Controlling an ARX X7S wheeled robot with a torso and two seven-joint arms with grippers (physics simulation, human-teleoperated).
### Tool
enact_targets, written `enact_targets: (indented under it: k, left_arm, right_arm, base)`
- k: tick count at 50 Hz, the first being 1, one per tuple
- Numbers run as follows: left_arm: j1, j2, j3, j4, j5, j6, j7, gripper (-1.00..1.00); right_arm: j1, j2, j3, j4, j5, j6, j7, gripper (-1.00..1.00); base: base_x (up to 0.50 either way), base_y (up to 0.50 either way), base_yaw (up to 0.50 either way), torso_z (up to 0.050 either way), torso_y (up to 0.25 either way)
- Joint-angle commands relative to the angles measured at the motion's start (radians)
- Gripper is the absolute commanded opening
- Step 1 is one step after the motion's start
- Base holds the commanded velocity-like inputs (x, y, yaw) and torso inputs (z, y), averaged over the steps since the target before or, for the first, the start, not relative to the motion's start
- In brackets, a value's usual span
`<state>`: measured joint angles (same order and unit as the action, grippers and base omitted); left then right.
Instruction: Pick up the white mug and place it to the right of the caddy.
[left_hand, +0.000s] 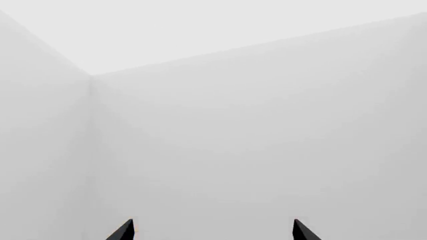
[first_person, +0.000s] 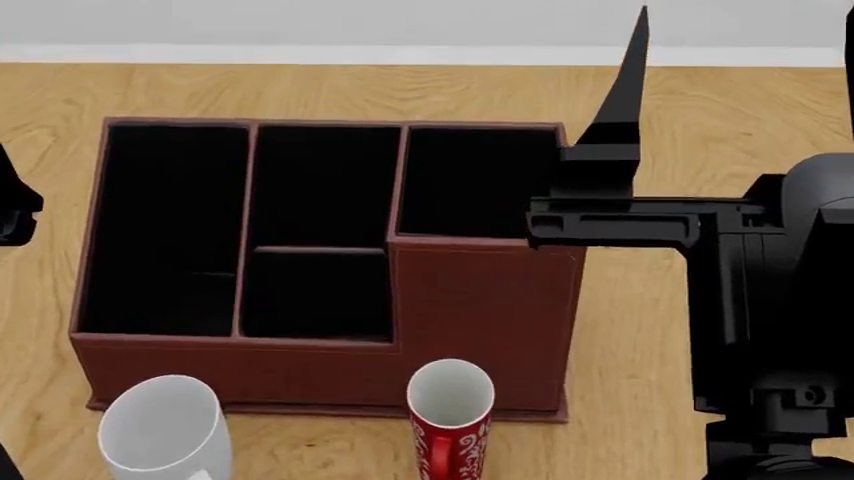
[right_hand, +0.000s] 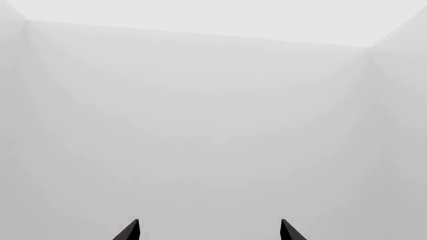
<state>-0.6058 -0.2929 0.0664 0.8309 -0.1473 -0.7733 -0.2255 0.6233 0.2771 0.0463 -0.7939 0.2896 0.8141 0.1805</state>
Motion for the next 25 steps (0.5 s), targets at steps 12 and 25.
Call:
enact_targets:
  k: [12, 25]
  left_arm:
    - [0.001, -0.006, 0.001, 0.01, -0.01, -0.007, -0.011, 1.0]
    - [0.008, -0.01, -0.001, 0.011, -0.015, 0.002, -0.015, 1.0]
  right_arm:
    - [-0.009, 0.01, 0.003, -0.008, 0.012, -0.001, 0.008, 1.0]
    - [-0.012, 0.014, -0.002, -0.015, 0.018, 0.001, 0.015, 1.0]
  base:
    - [0.19, 0.0, 0.0, 0.0, 0.001]
    - [0.19, 0.0, 0.0, 0.0, 0.0]
